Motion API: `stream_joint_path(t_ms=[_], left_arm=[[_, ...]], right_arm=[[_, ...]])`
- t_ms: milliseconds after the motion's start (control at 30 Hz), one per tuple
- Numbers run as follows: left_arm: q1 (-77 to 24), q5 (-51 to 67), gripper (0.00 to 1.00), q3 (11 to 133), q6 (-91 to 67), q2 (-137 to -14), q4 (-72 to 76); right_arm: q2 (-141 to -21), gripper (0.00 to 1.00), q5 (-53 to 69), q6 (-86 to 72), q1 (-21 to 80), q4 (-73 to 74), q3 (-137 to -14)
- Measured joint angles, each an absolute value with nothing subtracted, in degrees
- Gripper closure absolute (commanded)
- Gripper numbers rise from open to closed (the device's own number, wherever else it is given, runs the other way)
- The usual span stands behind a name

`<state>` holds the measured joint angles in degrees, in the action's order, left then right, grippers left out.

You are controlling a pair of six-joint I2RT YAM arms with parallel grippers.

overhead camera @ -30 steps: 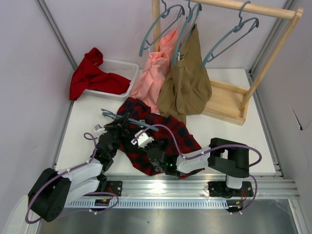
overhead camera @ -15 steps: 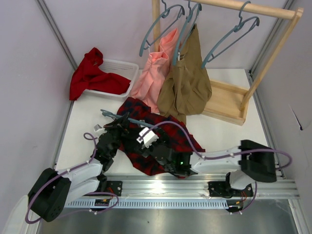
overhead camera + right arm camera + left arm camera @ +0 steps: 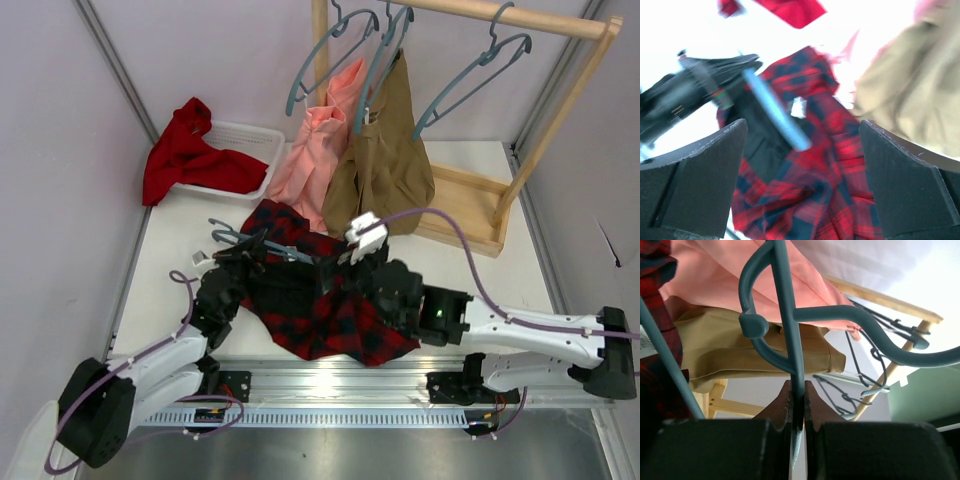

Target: Place the skirt on the hanger

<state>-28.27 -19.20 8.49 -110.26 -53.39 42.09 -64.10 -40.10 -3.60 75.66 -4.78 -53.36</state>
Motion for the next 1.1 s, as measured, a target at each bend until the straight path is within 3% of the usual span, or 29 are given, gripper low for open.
stream_joint_path(t_ms=[267, 500, 767, 933, 1100], left_arm=[[-28.4, -17.7, 1.0, 27.3, -93.9, -43.4, 17.0], [-28.4, -9.5, 1.0, 51.0, -74.5, -45.9, -3.0], [-29.1, 3.1, 1.0, 67.2, -60.0, -49.1, -26.9], [-29.9, 6.6, 1.0, 75.6, -55.4, -48.7, -40.7], [-29.9, 4.1, 1.0, 75.0, -55.6, -45.2, -46.0]], right_arm=[[-57.8, 0.0, -41.0, -12.2, 67.1, 5.0, -54.4], [-49.1, 0.01, -39.4, -15.0, 60.1, 10.9, -55.7], [-47.1, 0.0, -33.9, -11.9, 56.1, 14.2, -62.0], [-49.8, 0.01, -22.0, -9.3, 53.6, 13.6, -63.2], [-54.8, 0.04, -4.4, -9.9, 54.5, 9.0, -63.1]])
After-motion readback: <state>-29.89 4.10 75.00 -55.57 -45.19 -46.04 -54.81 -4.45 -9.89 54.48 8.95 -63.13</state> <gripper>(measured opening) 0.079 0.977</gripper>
